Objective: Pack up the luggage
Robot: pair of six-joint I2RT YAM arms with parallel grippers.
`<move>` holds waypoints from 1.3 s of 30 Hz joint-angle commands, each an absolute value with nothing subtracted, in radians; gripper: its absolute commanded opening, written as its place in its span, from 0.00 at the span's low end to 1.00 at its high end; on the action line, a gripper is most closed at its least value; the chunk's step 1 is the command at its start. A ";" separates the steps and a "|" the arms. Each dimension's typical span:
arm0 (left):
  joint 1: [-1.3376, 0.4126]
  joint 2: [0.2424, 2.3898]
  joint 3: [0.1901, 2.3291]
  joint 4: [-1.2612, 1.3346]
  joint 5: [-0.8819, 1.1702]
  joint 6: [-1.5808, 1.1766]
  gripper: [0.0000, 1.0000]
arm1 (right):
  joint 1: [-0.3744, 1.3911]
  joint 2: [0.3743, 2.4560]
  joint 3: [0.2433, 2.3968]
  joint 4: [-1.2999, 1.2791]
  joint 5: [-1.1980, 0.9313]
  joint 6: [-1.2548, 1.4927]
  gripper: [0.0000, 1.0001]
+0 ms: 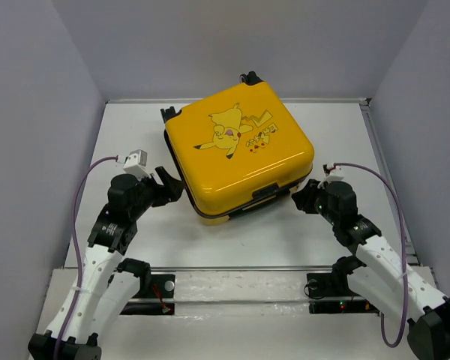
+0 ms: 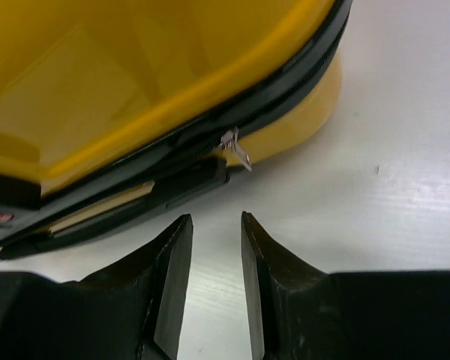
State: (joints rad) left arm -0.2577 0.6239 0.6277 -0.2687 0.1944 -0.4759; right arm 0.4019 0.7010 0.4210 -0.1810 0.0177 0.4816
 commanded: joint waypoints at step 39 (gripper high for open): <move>-0.262 0.632 0.445 -0.012 0.338 -0.647 0.69 | 0.393 1.071 0.328 0.570 0.187 0.272 0.33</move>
State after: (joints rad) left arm -0.2554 0.6575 0.4557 -0.0521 0.3065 -0.6315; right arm 0.4000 1.0374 0.3447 0.3817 0.1474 0.3519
